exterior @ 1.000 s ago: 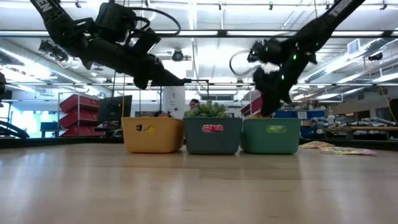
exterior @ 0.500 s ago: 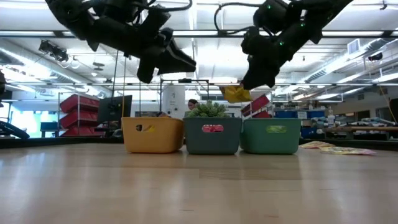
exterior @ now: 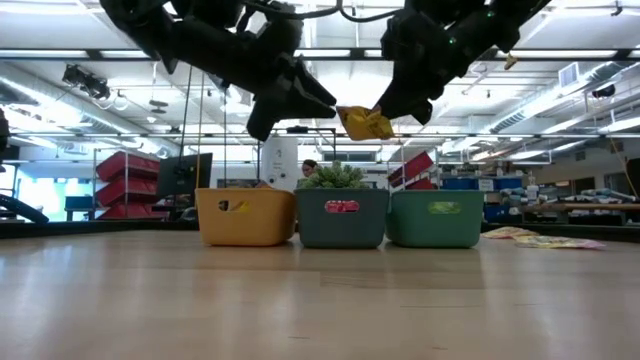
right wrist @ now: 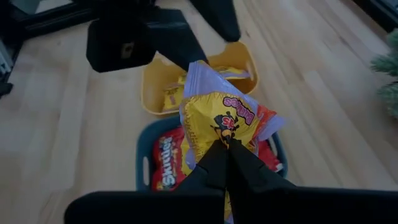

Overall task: Sort candy
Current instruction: Put the yellow candy pack into the yellow bin

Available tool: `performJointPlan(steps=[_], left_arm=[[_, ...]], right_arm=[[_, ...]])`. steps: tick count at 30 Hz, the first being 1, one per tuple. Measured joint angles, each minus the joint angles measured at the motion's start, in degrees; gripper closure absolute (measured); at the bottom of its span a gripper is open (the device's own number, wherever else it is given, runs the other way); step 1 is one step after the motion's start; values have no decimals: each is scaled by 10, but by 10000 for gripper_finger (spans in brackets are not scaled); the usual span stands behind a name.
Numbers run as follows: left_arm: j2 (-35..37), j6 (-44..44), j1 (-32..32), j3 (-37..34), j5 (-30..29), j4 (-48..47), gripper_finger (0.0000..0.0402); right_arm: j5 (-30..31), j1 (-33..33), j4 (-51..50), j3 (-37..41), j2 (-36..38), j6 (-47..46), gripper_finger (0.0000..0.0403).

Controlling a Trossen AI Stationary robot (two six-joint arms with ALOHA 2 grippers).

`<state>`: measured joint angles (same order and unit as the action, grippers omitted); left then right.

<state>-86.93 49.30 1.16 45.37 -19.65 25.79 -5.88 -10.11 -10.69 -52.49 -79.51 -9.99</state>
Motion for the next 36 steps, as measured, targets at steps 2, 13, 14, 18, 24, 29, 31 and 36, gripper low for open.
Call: performJointPlan(steps=[2,13,14,18,24,29,31,36], left_arm=[[0,0,-4,4,0,-1,260],[-14,61,-23,6,8,-9,267],[-16,62,-23,6,8,-7,272],[-16,76,-22,6,7,-7,317],[-16,90,-22,7,3,-4,394],[-11,91,-24,7,-29,-22,399],[-2,85,-26,7,-44,-49,400],[27,19,-39,7,-73,-128,400]], right_arm=[[0,4,-2,0,0,0,402],[-2,12,8,0,0,0,402],[-2,12,10,0,0,0,402],[-3,12,11,0,0,-4,402],[-4,18,12,0,0,-4,400],[4,19,3,0,4,-4,368],[28,19,-5,0,12,-4,343],[94,19,-33,0,43,1,268]])
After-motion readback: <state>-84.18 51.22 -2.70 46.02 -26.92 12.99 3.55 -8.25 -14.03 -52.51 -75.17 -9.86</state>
